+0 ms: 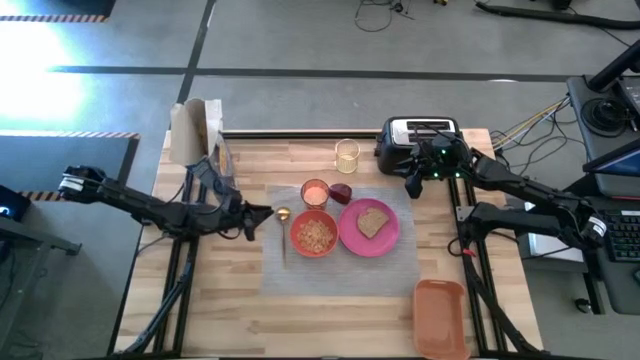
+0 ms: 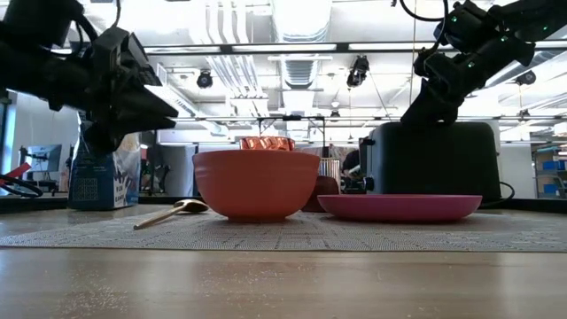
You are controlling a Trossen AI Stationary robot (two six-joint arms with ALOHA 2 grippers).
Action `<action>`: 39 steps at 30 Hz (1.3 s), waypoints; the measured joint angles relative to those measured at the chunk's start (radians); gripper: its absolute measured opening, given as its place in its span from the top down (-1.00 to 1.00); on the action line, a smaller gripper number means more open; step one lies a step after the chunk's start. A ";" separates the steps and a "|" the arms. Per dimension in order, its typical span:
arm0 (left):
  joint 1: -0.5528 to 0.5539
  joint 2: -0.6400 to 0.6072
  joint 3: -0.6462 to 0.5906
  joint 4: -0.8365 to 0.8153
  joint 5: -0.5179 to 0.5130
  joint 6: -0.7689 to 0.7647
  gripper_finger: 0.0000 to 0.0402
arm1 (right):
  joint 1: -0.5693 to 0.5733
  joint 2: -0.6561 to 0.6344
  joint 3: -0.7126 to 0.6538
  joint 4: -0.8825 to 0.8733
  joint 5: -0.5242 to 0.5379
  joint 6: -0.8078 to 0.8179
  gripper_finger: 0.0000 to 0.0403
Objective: Arrange a breakfast setting
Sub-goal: Return to Home Position
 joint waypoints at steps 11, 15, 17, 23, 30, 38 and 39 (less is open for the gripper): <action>0.000 0.009 -0.022 0.045 0.000 0.154 0.63 | 0.000 0.000 0.000 0.000 0.000 0.000 0.39; 0.001 0.015 -0.022 -0.058 -0.154 0.169 0.63 | 0.000 0.000 0.000 0.000 0.000 0.000 0.39; 0.000 0.017 -0.022 -0.091 -0.200 0.182 0.63 | 0.000 0.000 0.000 0.000 0.000 0.000 0.39; 0.000 0.037 -0.022 -0.098 -0.190 0.168 0.63 | 0.000 0.000 0.000 0.000 0.000 0.000 0.39; 0.001 0.037 -0.016 -0.094 -0.182 0.171 0.63 | 0.000 0.000 0.000 0.000 0.000 0.000 0.39; 0.001 -0.025 -0.013 -0.097 -0.161 0.178 0.63 | 0.000 0.000 0.000 0.000 0.000 0.000 0.39; 0.002 -0.043 -0.017 -0.104 -0.161 0.178 0.63 | 0.000 0.000 0.000 0.000 0.000 0.000 0.39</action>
